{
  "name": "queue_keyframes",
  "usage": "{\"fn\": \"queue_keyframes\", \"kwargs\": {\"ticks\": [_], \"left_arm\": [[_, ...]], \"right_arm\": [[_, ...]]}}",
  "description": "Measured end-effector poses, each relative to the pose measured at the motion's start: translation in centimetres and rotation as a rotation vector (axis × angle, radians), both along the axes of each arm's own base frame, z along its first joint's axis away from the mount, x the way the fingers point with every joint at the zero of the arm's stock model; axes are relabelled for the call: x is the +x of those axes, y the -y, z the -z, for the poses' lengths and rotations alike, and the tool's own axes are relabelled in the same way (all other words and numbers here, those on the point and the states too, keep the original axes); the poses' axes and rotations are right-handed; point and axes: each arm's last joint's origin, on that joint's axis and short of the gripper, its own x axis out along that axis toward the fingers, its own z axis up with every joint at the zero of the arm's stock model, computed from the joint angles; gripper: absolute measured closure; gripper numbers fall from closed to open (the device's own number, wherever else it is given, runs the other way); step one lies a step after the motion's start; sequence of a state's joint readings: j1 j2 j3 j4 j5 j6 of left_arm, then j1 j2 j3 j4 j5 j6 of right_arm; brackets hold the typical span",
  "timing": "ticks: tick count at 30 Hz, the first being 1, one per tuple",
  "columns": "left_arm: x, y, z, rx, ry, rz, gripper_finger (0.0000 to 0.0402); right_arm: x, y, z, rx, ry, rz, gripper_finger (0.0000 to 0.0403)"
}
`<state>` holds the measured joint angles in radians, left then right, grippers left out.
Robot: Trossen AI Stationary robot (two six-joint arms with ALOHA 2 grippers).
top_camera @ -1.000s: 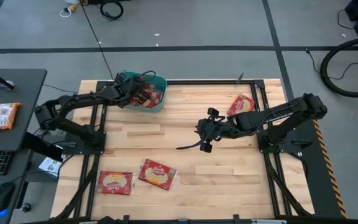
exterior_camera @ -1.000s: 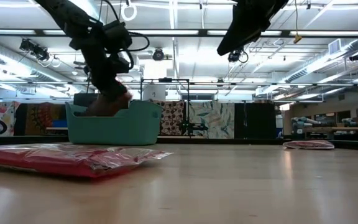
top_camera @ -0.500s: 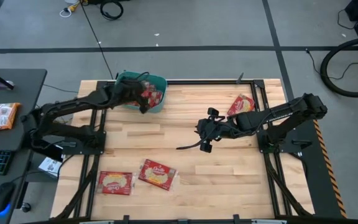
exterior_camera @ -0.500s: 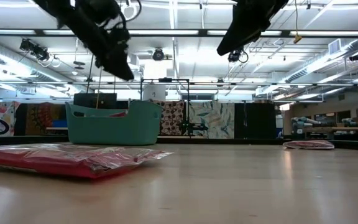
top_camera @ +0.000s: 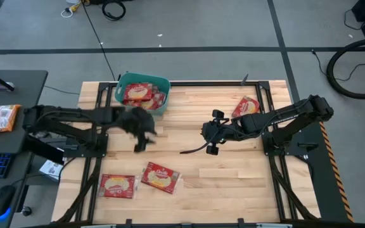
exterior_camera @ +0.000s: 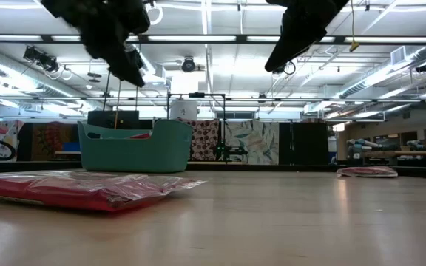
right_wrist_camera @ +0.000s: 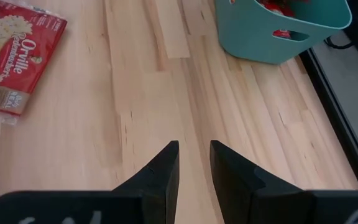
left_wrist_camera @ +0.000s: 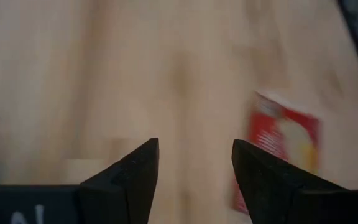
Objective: Sort popcorn bags into baskets
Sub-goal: Put the popcorn bag into the bin
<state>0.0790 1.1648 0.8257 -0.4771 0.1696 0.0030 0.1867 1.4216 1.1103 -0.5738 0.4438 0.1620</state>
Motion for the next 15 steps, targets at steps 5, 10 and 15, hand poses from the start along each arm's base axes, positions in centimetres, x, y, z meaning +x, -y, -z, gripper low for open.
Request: {"fn": "queue_keyframes", "kwargs": {"ticks": [5, 10, 15], "left_arm": [[1.0, 4.8, 2.1, -0.049, -0.117, 0.119, 0.0196], [1.1, 8.4, 4.3, -0.09, -0.257, 0.157, 0.0196], [-0.1, 10.6, 5.4, -0.172, -0.421, 0.05, 0.0196]], "right_arm": [[0.0, 0.4, 0.0, -0.017, -0.009, -0.006, 0.0307], [0.2, 1.1, -0.1, -0.016, 0.0, 0.02, 0.0307], [0.3, 1.5, -0.1, -0.02, 0.004, 0.026, 0.0307]]}}
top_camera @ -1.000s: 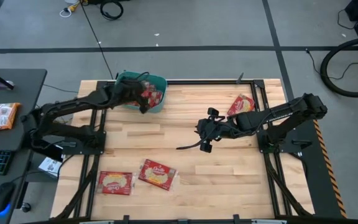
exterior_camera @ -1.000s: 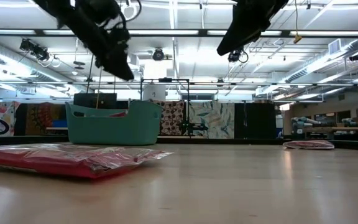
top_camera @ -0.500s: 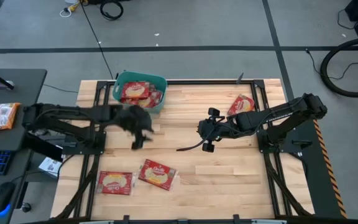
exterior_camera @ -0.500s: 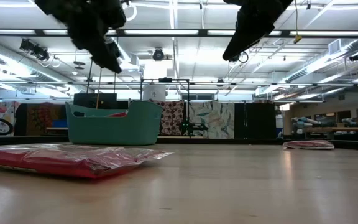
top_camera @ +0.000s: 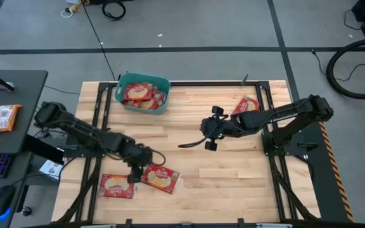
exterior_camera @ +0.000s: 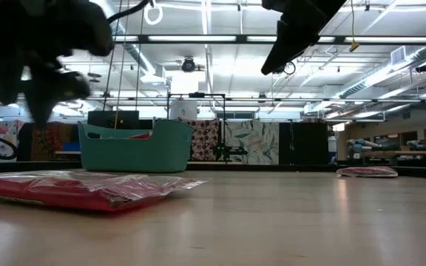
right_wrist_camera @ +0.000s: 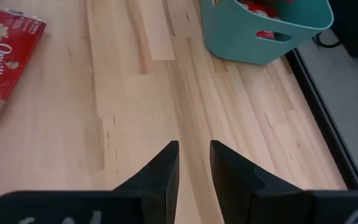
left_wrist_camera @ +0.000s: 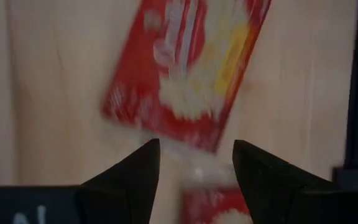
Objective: Sort popcorn bags into baskets
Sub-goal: Put the popcorn bag into the bin
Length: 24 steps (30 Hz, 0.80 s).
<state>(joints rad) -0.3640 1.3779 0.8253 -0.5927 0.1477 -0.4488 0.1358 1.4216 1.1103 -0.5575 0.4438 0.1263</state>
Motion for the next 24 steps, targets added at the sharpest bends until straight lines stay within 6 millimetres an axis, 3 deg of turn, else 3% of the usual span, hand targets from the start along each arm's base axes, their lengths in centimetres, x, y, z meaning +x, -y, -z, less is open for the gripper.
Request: {"fn": "queue_keyframes", "kwargs": {"ticks": [4, 8, 12, 19, 24], "left_arm": [[-1.2, 1.6, 0.8, -0.033, -0.155, -0.157, 0.0196], [-2.3, 3.9, 1.8, -0.01, -0.232, -0.17, 0.0196], [-3.3, 5.9, 2.6, 0.035, -0.246, -0.139, 0.0196], [-5.1, 8.3, 2.7, 0.041, -0.234, -0.27, 0.0196], [-5.2, 10.2, 3.5, 0.024, -0.249, -0.32, 0.0196]], "right_arm": [[0.1, 0.0, -0.1, -0.013, 0.004, -0.016, 0.0307], [0.1, 0.0, -0.1, -0.028, 0.002, -0.032, 0.0307], [0.3, 0.2, -0.2, -0.057, 0.001, -0.058, 0.0307], [1.0, 1.4, -0.7, -0.082, 0.051, -0.1, 0.0307], [1.3, 2.6, -1.0, -0.075, 0.077, -0.135, 0.0307]]}}
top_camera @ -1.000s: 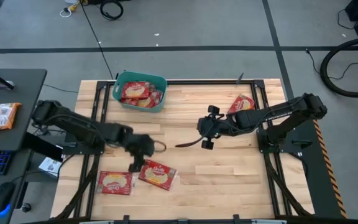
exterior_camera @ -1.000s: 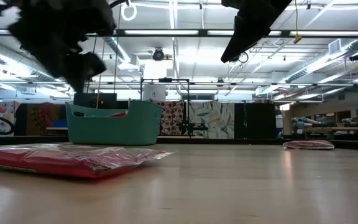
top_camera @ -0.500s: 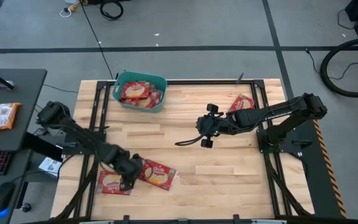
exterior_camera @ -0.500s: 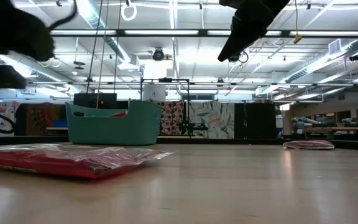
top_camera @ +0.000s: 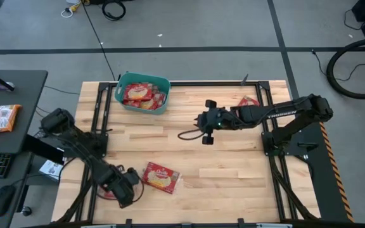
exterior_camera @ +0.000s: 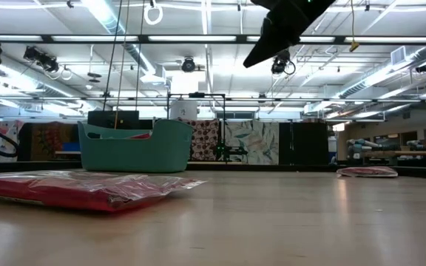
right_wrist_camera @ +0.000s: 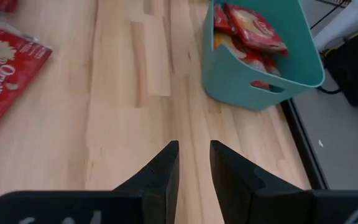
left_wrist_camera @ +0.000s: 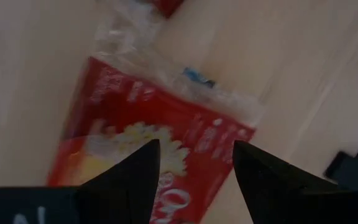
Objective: Sort popcorn bags into baskets
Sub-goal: Put the popcorn bag into the bin
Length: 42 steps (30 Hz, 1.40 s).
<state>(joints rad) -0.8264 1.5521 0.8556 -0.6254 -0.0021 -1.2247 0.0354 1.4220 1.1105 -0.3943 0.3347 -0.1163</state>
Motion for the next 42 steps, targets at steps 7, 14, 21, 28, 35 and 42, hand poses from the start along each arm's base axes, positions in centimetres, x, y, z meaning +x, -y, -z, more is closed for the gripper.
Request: {"fn": "queue_keyframes", "kwargs": {"ticks": [7, 14, 21, 28, 35, 42], "left_arm": [[1.9, 2.5, -0.4, 0.122, -0.096, 0.034, 0.0196], [2.2, 5.6, 1.2, 0.195, -0.144, 0.128, 0.0196], [2.0, 6.8, 1.2, 0.264, -0.187, 0.111, 0.0196], [2.5, 7.8, -1.2, 0.256, -0.178, 0.135, 0.0196], [1.8, 9.4, -1.0, 0.219, -0.098, 0.384, 0.0196], [0.2, 10.1, -0.6, 0.3, -0.048, 0.451, 0.0196]], "right_arm": [[0.1, 1.0, 0.0, 0.036, 0.001, -0.021, 0.0307], [0.0, 0.9, 0.9, 0.027, -0.004, -0.041, 0.0307], [-0.1, 0.8, 1.8, 0.037, -0.009, -0.065, 0.0307], [0.0, 0.7, 1.7, 0.039, 0.011, -0.091, 0.0307], [0.0, 0.7, 1.7, 0.034, 0.007, -0.097, 0.0307], [0.0, 0.6, 1.7, 0.049, 0.006, -0.115, 0.0307]]}}
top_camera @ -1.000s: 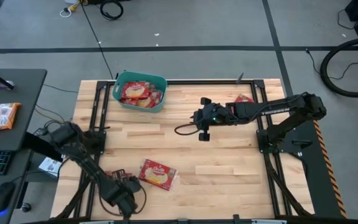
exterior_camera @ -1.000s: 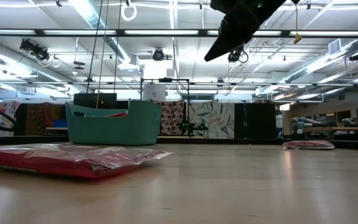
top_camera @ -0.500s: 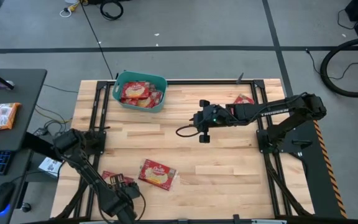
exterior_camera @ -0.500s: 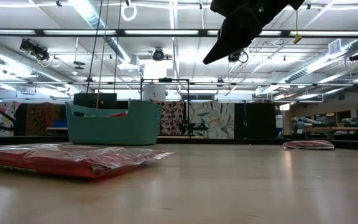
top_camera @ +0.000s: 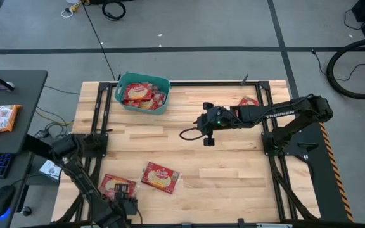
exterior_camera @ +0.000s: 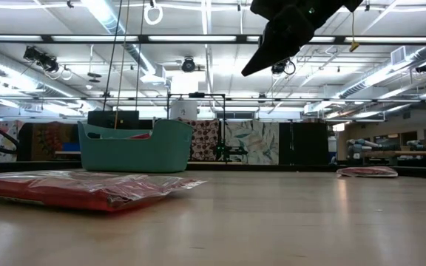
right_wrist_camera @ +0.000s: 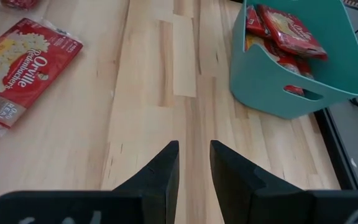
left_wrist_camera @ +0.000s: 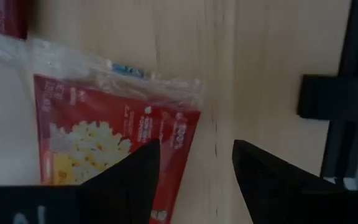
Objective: Sort popcorn bags into baskets
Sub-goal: Put the popcorn bag into the bin
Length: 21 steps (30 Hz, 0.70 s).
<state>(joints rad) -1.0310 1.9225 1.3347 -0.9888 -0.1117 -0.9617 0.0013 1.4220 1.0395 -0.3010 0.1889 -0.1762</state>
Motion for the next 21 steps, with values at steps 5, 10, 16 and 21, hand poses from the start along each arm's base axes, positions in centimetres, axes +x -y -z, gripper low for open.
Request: {"fn": "queue_keyframes", "kwargs": {"ticks": [5, 10, 16, 21], "left_arm": [[0.1, 0.1, 1.3, 0.048, -0.015, 0.013, 0.0196], [0.3, 0.0, 2.7, 0.098, -0.059, 0.022, 0.0196], [0.0, -0.4, 2.8, 0.147, -0.089, -0.008, 0.0197], [-0.1, -0.7, 2.9, 0.182, -0.109, -0.01, 0.022]], "right_arm": [[0.0, 0.0, 0.0, 0.002, -0.001, -0.002, 0.0307], [0.0, 0.0, 0.0, 0.002, -0.002, -0.002, 0.0307], [0.0, 0.0, 0.0, 0.002, -0.003, -0.002, 0.0307], [0.0, 0.0, 0.0, 0.002, -0.003, -0.002, 0.0307]]}}
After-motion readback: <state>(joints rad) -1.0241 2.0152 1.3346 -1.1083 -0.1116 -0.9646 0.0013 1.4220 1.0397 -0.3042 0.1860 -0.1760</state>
